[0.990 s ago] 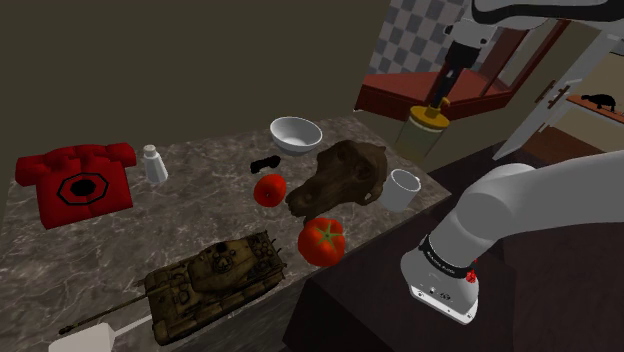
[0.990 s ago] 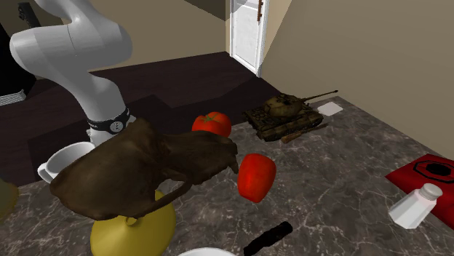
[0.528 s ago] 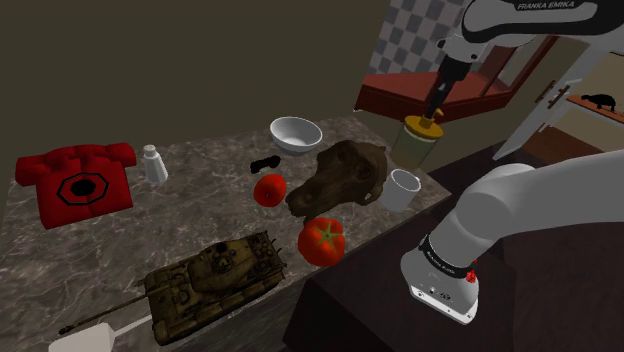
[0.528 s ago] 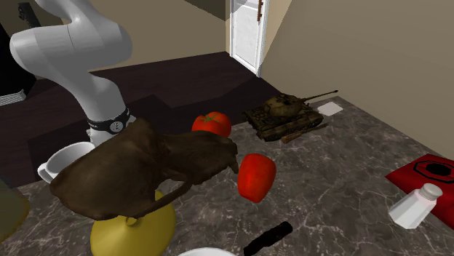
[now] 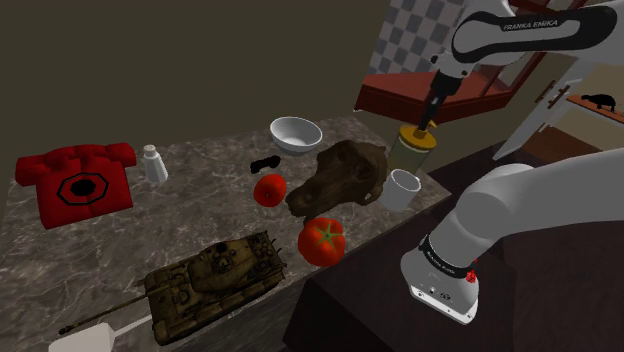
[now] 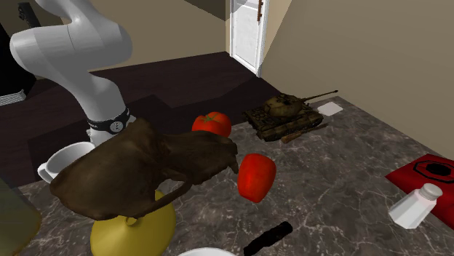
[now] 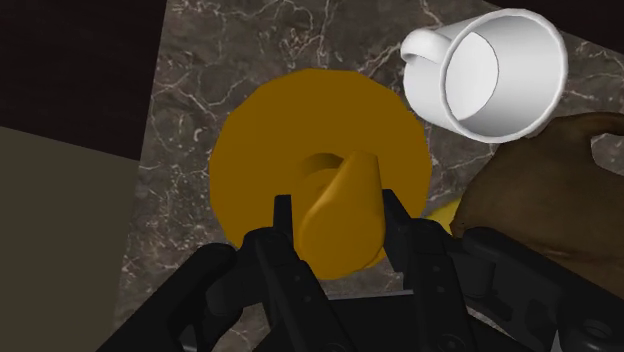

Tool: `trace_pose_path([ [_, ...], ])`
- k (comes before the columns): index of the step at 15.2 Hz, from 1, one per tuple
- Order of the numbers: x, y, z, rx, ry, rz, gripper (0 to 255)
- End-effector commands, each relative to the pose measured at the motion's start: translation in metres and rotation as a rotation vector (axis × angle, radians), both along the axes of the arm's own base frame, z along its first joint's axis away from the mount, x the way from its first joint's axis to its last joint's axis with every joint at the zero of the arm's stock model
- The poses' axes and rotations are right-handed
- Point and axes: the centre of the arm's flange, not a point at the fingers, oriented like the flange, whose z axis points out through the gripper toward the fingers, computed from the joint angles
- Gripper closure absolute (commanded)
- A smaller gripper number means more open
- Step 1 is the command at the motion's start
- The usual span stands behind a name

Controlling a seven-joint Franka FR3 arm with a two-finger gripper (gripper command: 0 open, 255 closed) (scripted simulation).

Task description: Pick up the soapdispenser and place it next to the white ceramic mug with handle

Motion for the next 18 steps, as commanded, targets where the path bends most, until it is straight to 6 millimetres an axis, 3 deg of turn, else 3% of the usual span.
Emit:
trace_pose_path([
  [1,0.001,0.000,-0.010,0.000,-0.001,0.000,255],
  [5,0.001,0.000,-0.034,0.000,-0.001,0.000,255],
  [13,0.001,0.000,-0.034,0.000,-0.001,0.000,255],
  [14,0.001,0.000,-0.034,0.000,-0.001,0.000,0],
  [18,0.001,0.000,-0.034,0.000,-0.001,0.000,0],
])
